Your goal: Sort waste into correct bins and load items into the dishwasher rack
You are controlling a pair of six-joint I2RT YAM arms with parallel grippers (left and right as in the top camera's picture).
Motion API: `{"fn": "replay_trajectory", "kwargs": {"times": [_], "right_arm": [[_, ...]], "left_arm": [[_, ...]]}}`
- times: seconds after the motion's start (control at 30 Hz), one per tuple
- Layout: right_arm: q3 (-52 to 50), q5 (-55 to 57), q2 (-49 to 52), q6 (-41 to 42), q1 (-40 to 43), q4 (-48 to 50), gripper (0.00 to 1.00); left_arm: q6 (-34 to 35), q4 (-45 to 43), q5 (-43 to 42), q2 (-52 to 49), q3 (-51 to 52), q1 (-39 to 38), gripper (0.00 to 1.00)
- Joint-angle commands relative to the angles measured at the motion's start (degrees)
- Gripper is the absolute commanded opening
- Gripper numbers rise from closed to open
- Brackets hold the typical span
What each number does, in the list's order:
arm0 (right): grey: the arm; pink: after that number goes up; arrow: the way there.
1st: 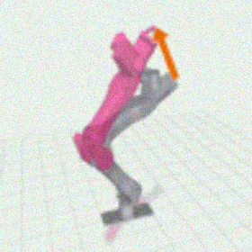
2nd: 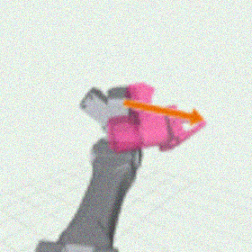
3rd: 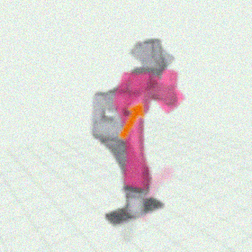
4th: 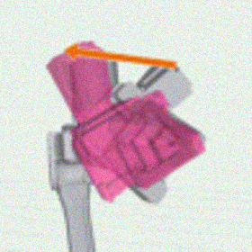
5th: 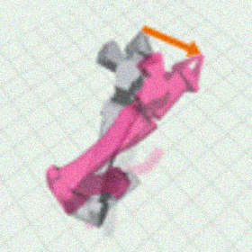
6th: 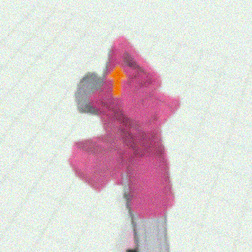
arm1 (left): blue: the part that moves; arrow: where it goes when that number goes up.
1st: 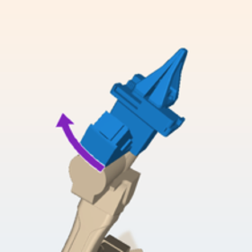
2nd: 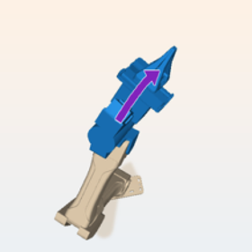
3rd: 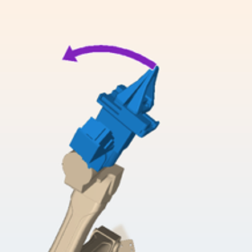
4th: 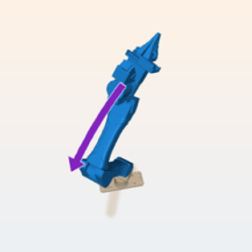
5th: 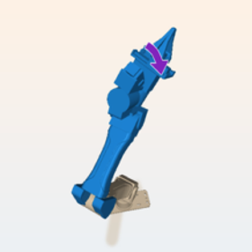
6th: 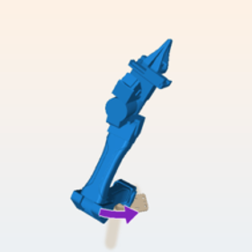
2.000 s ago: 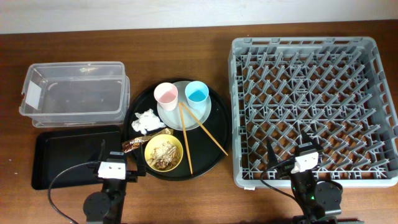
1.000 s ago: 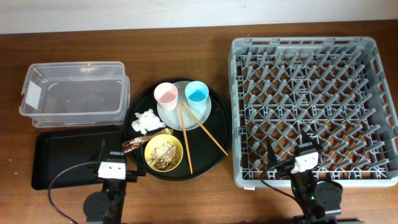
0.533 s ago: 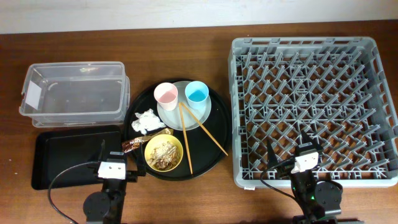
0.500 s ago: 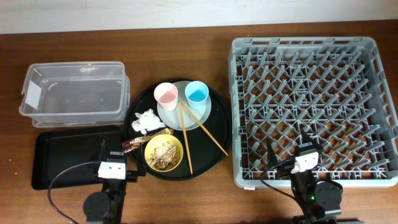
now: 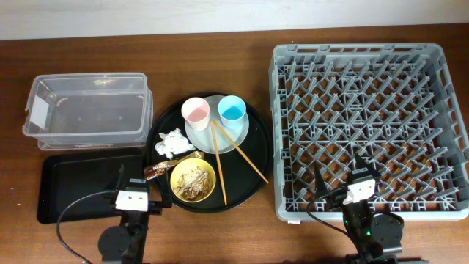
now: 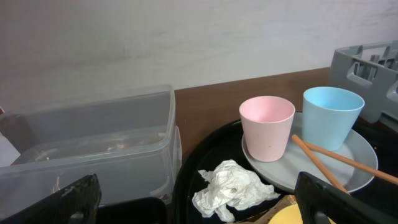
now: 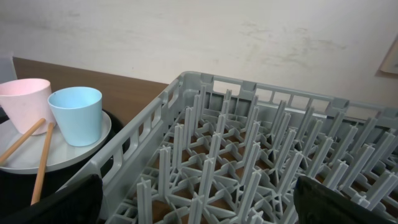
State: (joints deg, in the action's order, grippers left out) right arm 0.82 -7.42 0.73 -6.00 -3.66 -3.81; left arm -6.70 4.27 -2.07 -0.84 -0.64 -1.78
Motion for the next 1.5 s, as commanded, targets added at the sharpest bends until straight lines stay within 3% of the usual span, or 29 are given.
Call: {"fn": "replay_trajectory", "kwargs": {"times": [0.0, 0.17, 0.6, 0.73, 0.87, 1.0, 1.2, 1.27, 1.4, 1.47], "right_arm": [[-0.5, 0.13, -0.42, 0.5, 0.46, 0.02, 0.98], [-0.5, 0.13, -0.42, 0.5, 0.46, 0.04, 0.99], [-0.5, 0.13, -0.42, 0.5, 0.46, 0.04, 0.98], [-0.5, 0.13, -0.42, 0.5, 0.46, 0.02, 0.98], [-0.5, 0.13, -0.42, 0.5, 0.46, 0.04, 0.98], [-0.5, 0.13, -0.42, 0.5, 0.46, 0.02, 0.98], [-0.5, 0.13, -0.42, 0.5, 0.46, 0.02, 0.98], [-0.5, 0.13, -0.42, 0.5, 0.46, 0.02, 0.98], [-0.5, 0.13, -0.42, 0.5, 0.46, 0.02, 0.98], [-0.5, 0.13, -0.42, 0.5, 0.46, 0.02, 0.98]], "left_arm": [[-1.14, 0.35, 0.39, 0.5, 0.11, -0.2, 0.99], [-1.14, -2.03, 0.37, 0.5, 0.11, -0.2, 0.99], [1.2, 1.53, -3.85, 0.5, -1.29, -0.2, 0.99], [6.1, 7.98, -6.34, 0.35, -7.98, -0.2, 0.99], [6.49, 14.99, -7.93, -3.39, -19.04, -0.2, 1.0], [6.45, 23.15, -10.08, -13.79, -32.35, -0.2, 0.99], [6.49, 42.27, -17.49, -39.26, -55.49, -0.2, 0.99], [6.49, 46.31, -23.89, -47.19, -62.2, -0.2, 0.99], [6.47, 50.47, -29.0, -56.11, -67.41, -0.2, 0.98], [6.47, 50.99, -28.13, -58.64, -67.41, -0.2, 0.68]]}}
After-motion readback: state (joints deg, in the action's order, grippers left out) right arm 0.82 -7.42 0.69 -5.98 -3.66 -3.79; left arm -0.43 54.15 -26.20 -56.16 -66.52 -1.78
